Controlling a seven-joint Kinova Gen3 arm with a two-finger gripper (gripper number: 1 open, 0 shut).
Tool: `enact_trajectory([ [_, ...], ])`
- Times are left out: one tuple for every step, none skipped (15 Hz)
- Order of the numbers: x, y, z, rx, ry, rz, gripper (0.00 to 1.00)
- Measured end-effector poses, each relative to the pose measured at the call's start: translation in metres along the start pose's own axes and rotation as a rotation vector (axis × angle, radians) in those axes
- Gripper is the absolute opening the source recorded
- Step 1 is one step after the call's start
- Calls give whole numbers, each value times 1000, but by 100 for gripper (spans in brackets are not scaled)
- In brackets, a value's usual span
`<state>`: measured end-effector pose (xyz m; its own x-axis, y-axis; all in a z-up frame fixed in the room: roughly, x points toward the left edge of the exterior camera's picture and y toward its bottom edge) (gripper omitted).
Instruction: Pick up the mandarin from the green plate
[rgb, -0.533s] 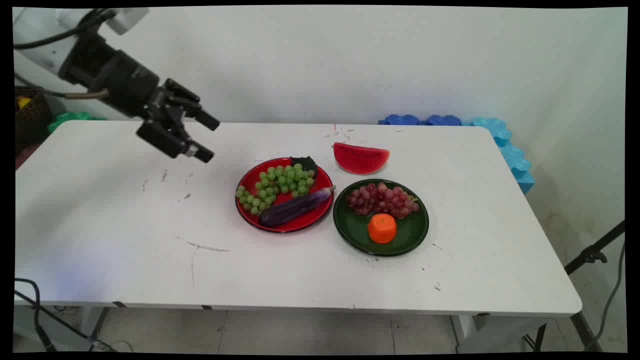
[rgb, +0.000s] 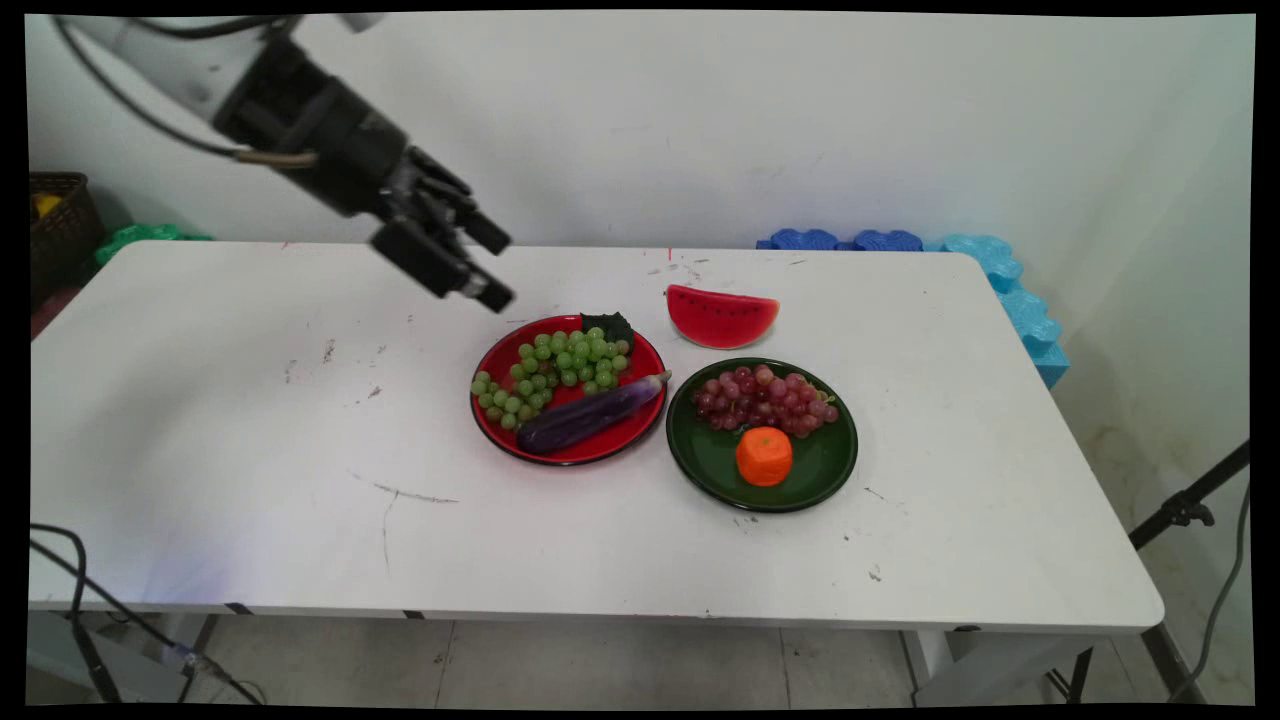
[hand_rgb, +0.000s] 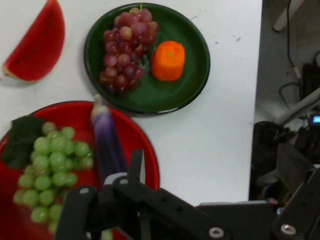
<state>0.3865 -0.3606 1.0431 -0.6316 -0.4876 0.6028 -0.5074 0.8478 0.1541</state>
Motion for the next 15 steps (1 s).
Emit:
enact_trajectory([
  [13, 4, 8, -6, -7, -19, 100],
  [24, 7, 16, -10, -13, -31, 100],
  [37, 11, 27, -14, -23, -41, 100],
  [48, 15, 39, -16, -32, -47, 100],
  [58, 18, 50, -16, -43, -49, 100],
  [64, 20, 58, -14, -48, -50, 100],
  [71, 23, 70, -12, -58, -52, 100],
  [80, 27, 86, -12, -70, -52, 100],
  [87, 30, 102, -9, -83, -50, 100],
  [92, 33, 116, -7, -94, -48, 100],
  [97, 36, 132, -4, -108, -48, 100],
  [101, 38, 149, 0, -122, -47, 100],
  [104, 40, 163, 2, -133, -46, 100],
  [105, 41, 172, 5, -140, -45, 100],
  [106, 42, 185, 9, -151, -42, 100],
])
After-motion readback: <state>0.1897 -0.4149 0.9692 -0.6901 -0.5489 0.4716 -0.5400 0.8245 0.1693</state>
